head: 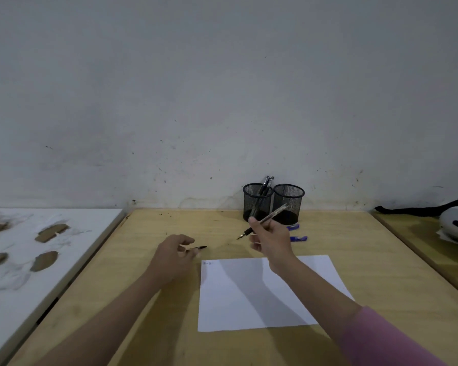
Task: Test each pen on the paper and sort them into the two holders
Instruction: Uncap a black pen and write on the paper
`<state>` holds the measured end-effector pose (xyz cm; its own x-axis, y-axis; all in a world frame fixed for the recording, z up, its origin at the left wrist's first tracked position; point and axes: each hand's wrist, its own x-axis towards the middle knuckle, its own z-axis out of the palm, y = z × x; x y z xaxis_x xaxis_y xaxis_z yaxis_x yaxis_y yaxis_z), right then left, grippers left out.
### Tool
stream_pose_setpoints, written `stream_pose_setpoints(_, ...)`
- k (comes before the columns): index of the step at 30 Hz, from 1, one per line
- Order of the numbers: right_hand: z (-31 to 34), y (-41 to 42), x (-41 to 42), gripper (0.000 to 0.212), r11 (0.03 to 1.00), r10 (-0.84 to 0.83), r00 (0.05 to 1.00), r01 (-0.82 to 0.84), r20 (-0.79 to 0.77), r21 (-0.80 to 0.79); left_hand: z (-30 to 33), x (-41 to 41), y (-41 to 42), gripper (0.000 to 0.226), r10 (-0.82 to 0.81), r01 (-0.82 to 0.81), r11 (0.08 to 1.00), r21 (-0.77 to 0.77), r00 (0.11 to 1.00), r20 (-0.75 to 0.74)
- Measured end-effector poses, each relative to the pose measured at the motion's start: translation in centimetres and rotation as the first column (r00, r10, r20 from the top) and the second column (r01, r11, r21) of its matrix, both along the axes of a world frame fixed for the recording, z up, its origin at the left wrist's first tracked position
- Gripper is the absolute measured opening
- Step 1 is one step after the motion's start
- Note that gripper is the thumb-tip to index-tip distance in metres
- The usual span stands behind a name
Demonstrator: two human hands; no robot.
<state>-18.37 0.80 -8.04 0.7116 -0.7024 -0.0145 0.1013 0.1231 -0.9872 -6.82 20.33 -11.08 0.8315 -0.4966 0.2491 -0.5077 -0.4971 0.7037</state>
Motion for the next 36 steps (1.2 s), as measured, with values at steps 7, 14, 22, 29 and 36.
stream_pose_setpoints(7, -2.3, 2.5, 1.7, 0.02, 0.998, 0.051, 0.997, -0.053, -0.059, -0.034, -1.0, -2.8, 2.0, 0.074, -0.317, 0.257, 0.877, 0.405, 0.945, 0.086)
stream_pose_setpoints(14, -4.2, 2.7, 1.5, 0.025, 0.978, 0.048, 0.995, -0.065, -0.089, -0.199, -2.6, -3.6, 2.4, 0.077, -0.282, 0.207, 0.876, 0.436, 0.953, 0.113)
stream_pose_setpoints(22, -4.0, 4.1, 2.5, 0.023, 0.953, 0.125, 0.988, -0.146, -0.094, -0.265, -2.9, -3.6, 2.3, 0.075, -0.275, 0.194, 0.879, 0.436, 0.952, 0.131)
stream_pose_setpoints(29, -3.8, 4.4, 2.9, 0.029, 0.972, 0.066, 0.991, -0.09, -0.117, -0.215, -2.8, -3.8, 2.3, 0.074, -0.279, 0.201, 0.882, 0.426, 0.952, 0.128)
stream_pose_setpoints(36, -4.1, 4.2, 2.7, 0.031, 0.964, 0.141, 0.987, -0.155, -0.078, -0.217, -3.0, -3.8, 2.2, 0.074, -0.275, 0.187, 0.876, 0.444, 0.951, 0.142)
